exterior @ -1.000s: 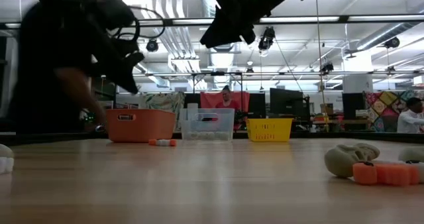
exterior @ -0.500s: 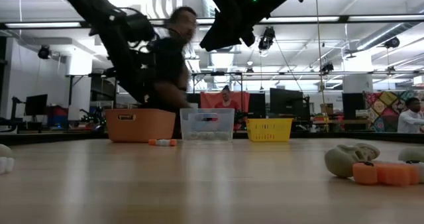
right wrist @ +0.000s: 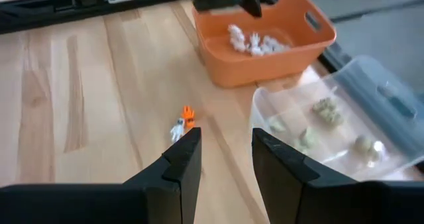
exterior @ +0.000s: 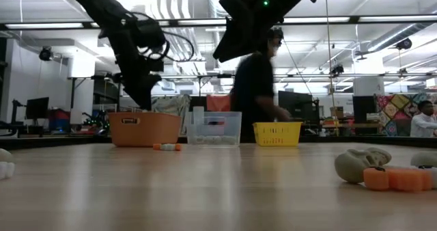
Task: Sort Halloween decoration
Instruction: Put the gray skull toy into the transparent bin
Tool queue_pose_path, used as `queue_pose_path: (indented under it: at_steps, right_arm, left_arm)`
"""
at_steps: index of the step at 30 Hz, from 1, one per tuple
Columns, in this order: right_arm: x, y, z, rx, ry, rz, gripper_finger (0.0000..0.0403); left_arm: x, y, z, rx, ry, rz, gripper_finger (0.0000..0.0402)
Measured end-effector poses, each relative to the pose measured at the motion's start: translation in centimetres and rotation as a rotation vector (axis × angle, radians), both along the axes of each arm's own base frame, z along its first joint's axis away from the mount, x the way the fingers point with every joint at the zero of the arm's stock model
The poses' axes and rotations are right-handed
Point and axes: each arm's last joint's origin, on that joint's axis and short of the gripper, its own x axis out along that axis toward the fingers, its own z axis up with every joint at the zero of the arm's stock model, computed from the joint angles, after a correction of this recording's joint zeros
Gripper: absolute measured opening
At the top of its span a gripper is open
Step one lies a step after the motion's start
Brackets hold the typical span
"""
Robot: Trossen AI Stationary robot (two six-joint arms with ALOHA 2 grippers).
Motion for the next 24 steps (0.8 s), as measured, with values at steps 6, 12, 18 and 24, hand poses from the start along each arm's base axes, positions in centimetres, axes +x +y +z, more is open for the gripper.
queue_pose_path:
  at_steps: [6, 12, 18, 24]
  right_arm:
    - [0.0, 0.4, -0.3, 0.141, -0.004, 0.027, 0.0123]
    - [0.6, 1.3, -1.4, 0.225, -0.001, 0.004, 0.0123]
    - [1.6, 1.9, -3.2, 0.286, 0.024, -0.021, 0.0119]
    - [2.1, 2.0, -5.0, 0.368, 0.064, -0.044, 0.0112]
  left_arm:
    - [-0.3, -2.8, 2.6, 0.006, -0.164, -0.044, 0.0117]
    - [-0.3, -8.2, 4.8, 0.058, -0.401, -0.179, 0.0107]
    - [-1.1, -13.7, 4.7, 0.04, -0.688, -0.328, 0.0099]
    - [-2.2, -17.8, 3.9, 0.037, -0.892, -0.414, 0.0093]
